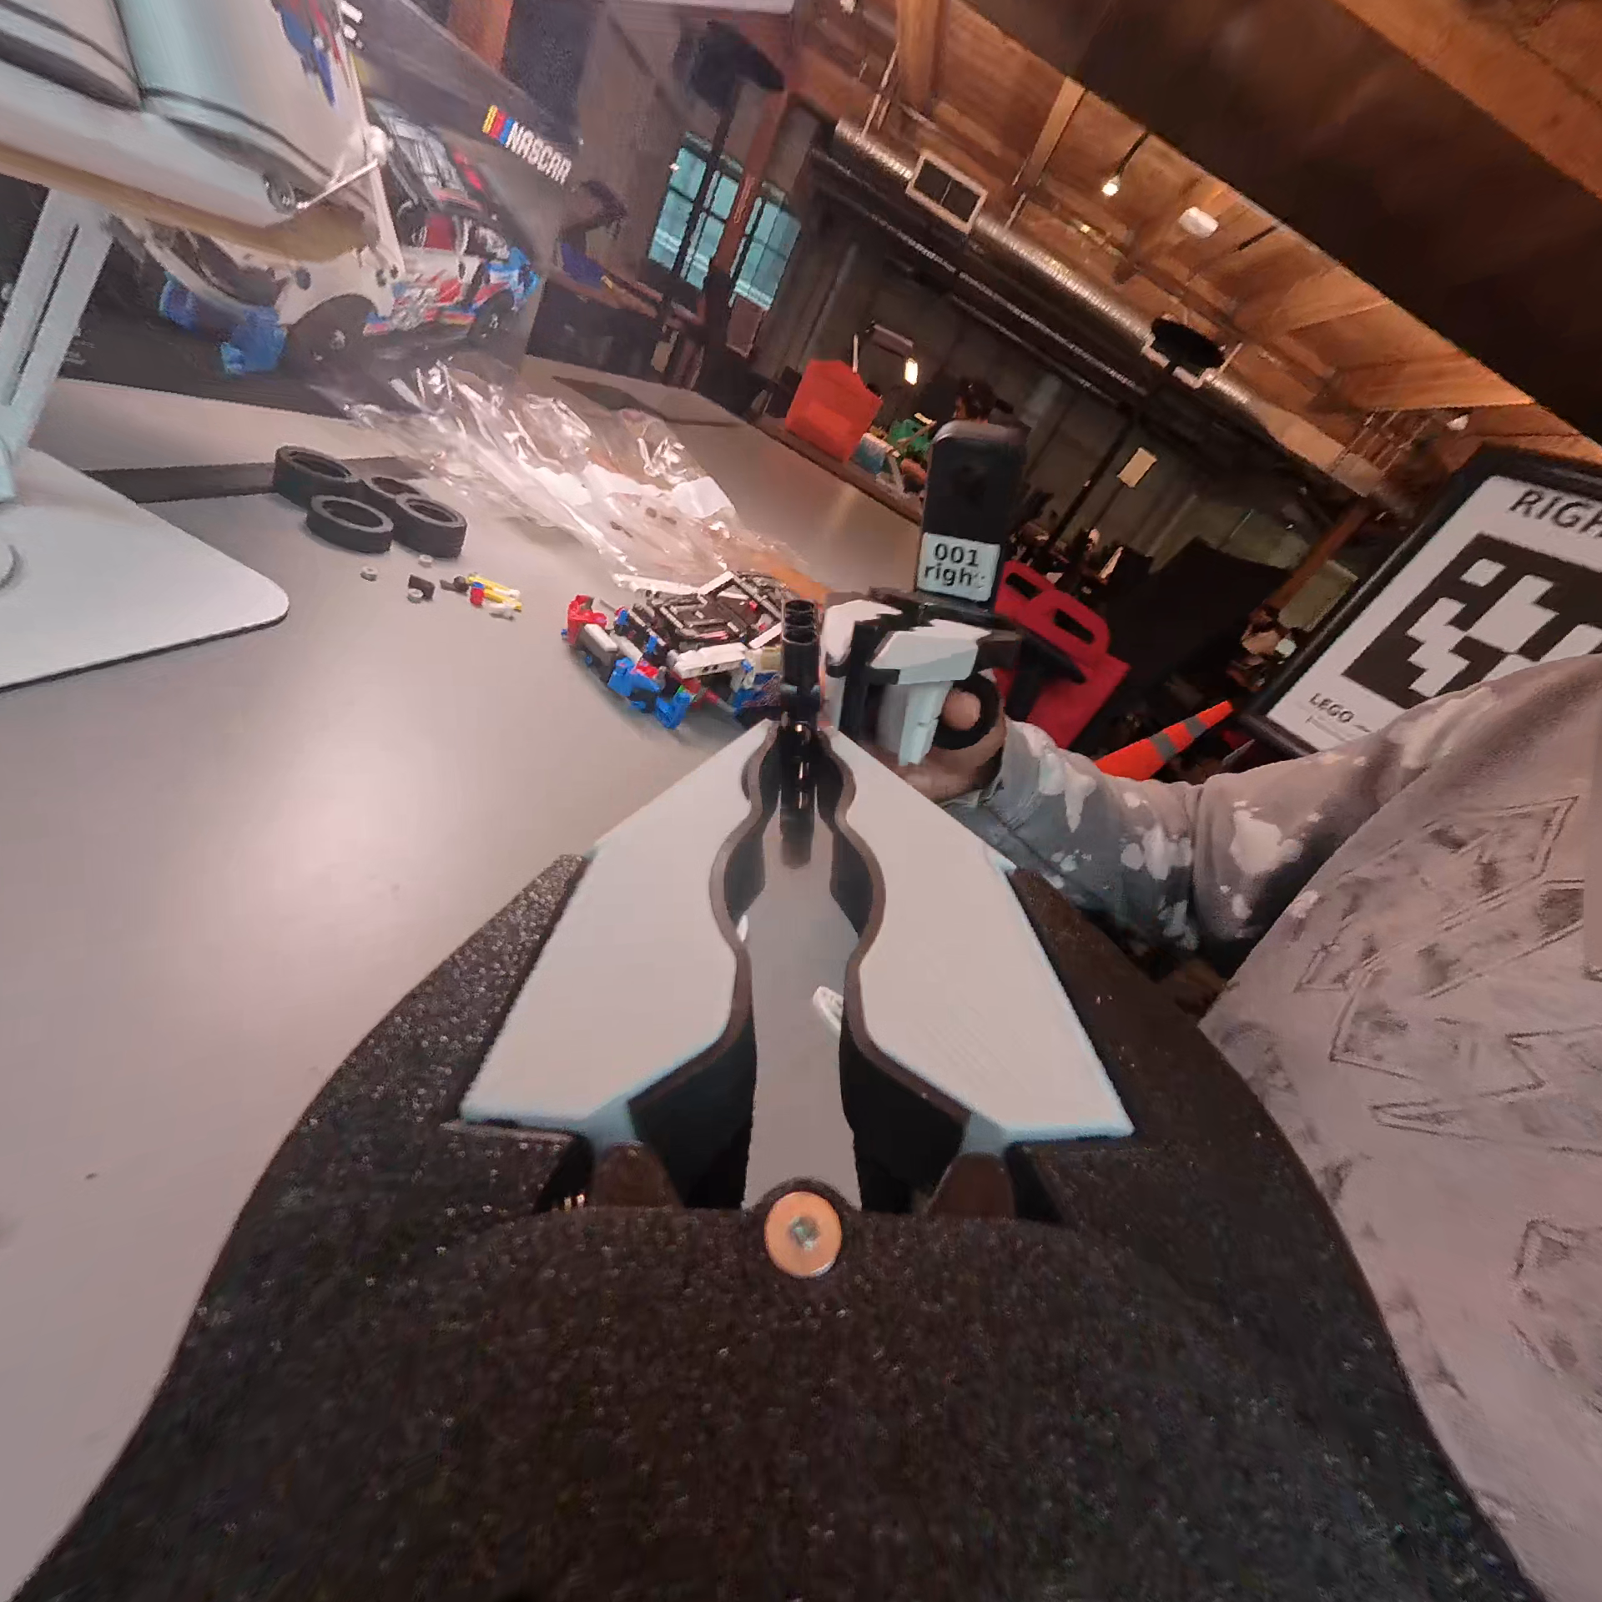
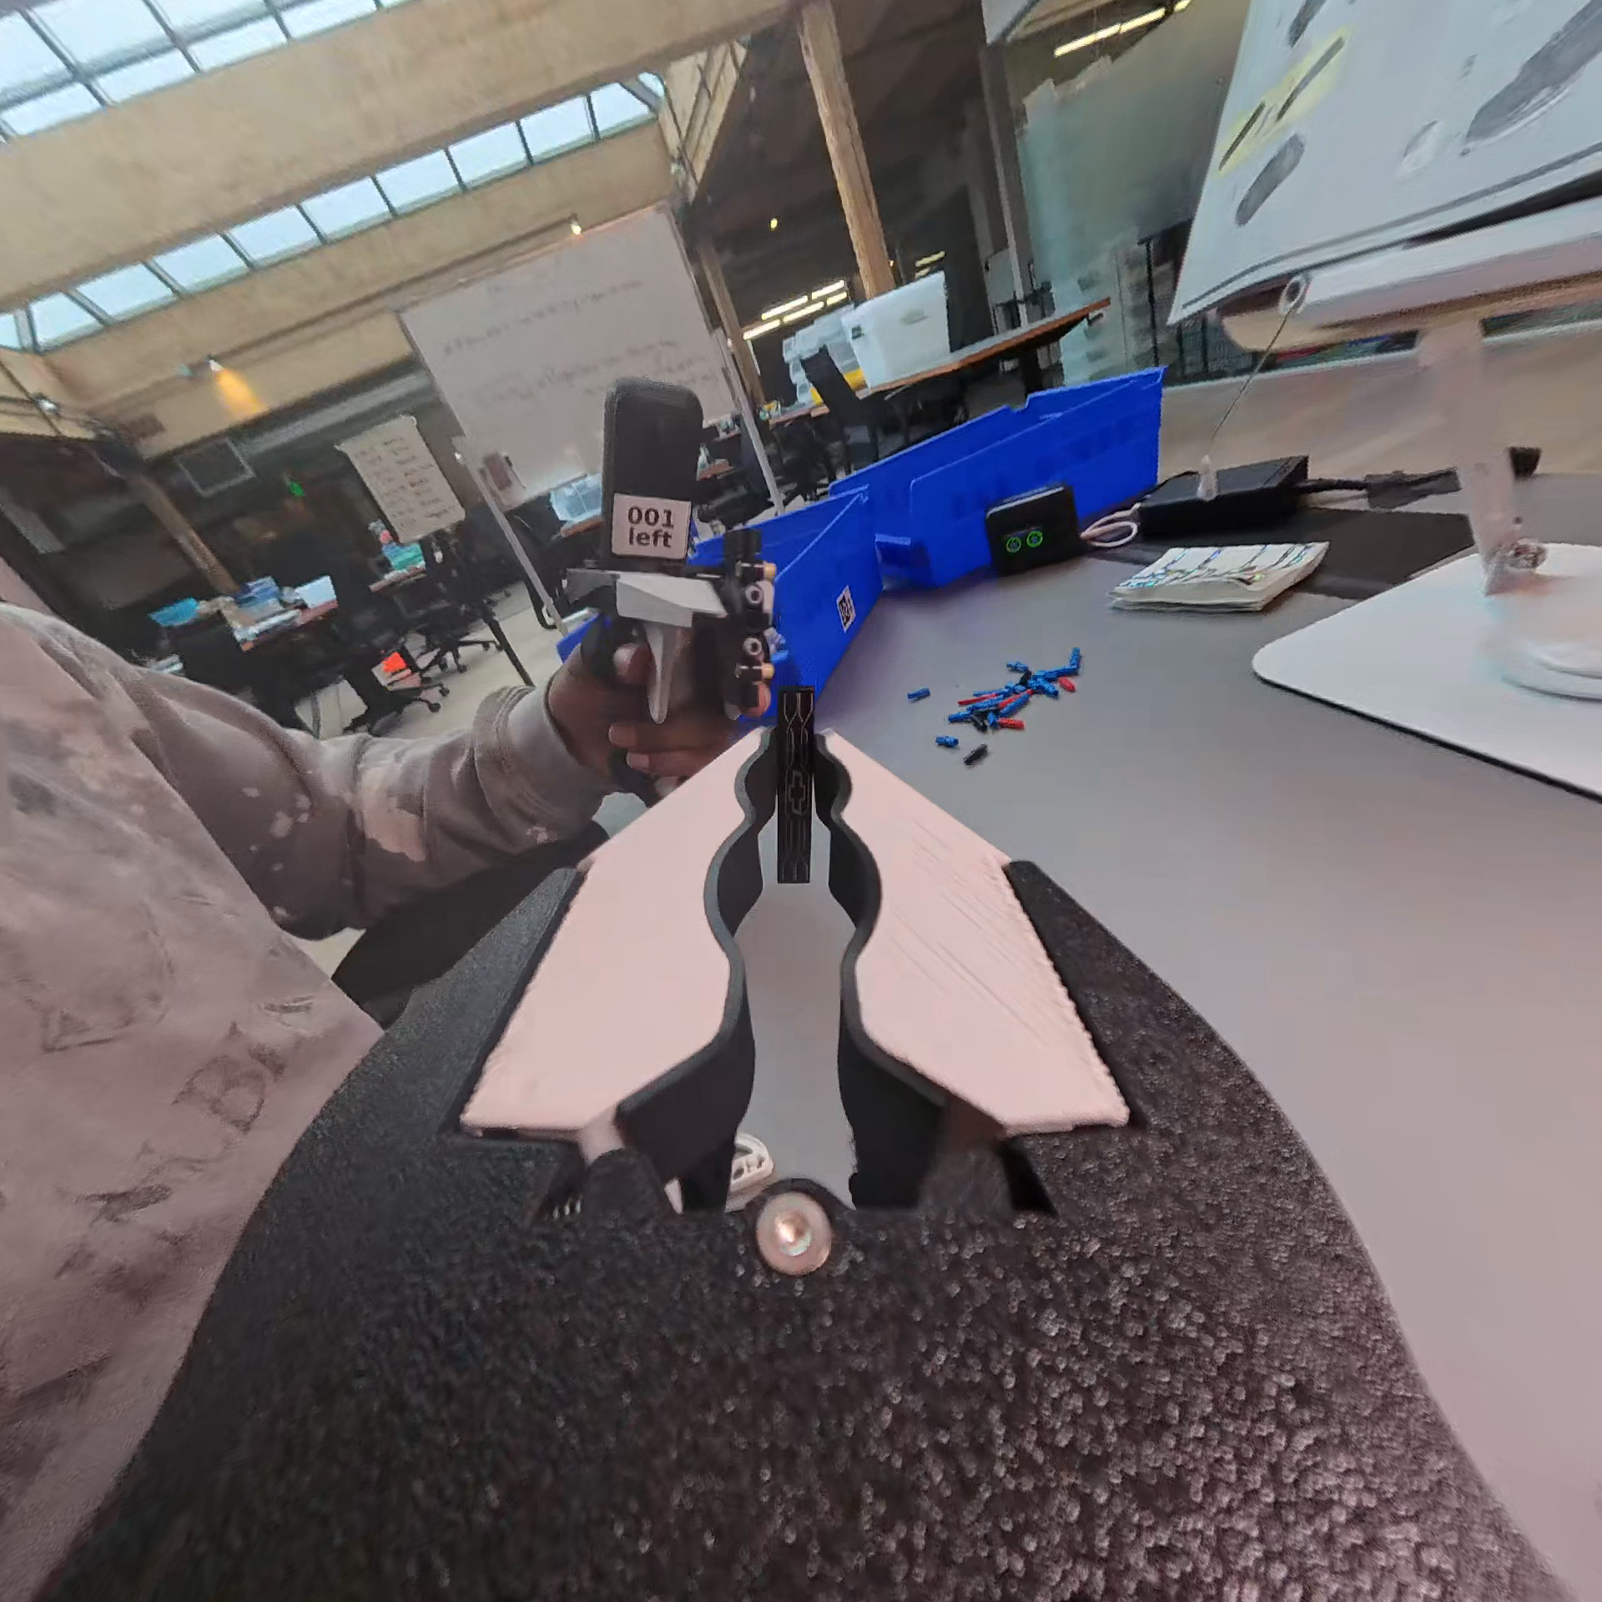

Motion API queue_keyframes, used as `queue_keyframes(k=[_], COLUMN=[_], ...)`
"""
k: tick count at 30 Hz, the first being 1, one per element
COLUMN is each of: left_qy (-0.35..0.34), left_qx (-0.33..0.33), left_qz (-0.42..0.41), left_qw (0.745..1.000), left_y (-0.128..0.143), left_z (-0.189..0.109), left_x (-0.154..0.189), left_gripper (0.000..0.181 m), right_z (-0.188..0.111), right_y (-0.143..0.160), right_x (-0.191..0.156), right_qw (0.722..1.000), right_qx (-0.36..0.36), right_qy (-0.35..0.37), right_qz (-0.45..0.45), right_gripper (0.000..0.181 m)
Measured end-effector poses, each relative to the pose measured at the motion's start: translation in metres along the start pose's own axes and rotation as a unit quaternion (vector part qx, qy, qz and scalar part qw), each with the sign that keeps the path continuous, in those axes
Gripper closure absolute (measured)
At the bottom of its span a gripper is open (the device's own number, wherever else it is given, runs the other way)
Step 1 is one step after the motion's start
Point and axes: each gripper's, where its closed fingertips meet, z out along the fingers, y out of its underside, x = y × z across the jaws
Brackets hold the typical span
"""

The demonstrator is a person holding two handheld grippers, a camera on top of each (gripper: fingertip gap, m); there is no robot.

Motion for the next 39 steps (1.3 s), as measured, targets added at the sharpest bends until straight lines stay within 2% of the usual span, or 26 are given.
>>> queue_keyframes(k=[7,11,15,19,23,27,32,34,39], left_qy=[-0.052,-0.074,-0.082,-0.088,-0.1,-0.073,-0.017,-0.015,-0.028], left_qx=[-0.053,-0.151,-0.262,-0.309,-0.29,-0.207,-0.115,-0.107,-0.136], left_qz=[-0.008,-0.007,0.007,0.022,0.027,0.039,0.011,-0.001,-0.02], left_qw=[0.997,0.986,0.962,0.947,0.951,0.975,0.993,0.994,0.99], left_y=[0.029,0.066,0.108,0.127,0.118,0.086,0.059,0.059,0.074], left_z=[0.003,0.006,0.009,0.01,0.008,0.016,0.028,0.033,0.039], left_x=[-0.028,-0.039,-0.04,-0.04,-0.046,-0.033,-0.008,-0.005,-0.008], left_gripper=[0.177,0.175,0.175,0.169,0.16,0.15,0.149,0.151,0.162], right_z=[0.002,0.002,0.005,0.006,0.007,0.01,0.02,0.025,0.035], right_y=[0.025,0.034,0.043,0.044,0.043,0.044,0.056,0.065,0.078], right_x=[0.023,0.034,0.034,0.034,0.033,0.028,0.02,0.017,0.009], right_qw=[0.994,0.987,0.982,0.981,0.981,0.98,0.961,0.947,0.913], right_qx=[-0.063,-0.09,-0.114,-0.116,-0.113,-0.111,-0.144,-0.169,-0.205], right_qy=[0.072,0.104,0.109,0.111,0.112,0.111,0.122,0.126,0.133], right_qz=[-0.058,-0.086,-0.102,-0.108,-0.109,-0.123,-0.202,-0.241,-0.326], right_gripper=[0.175,0.175,0.175,0.174,0.175,0.175,0.175,0.174,0.174])
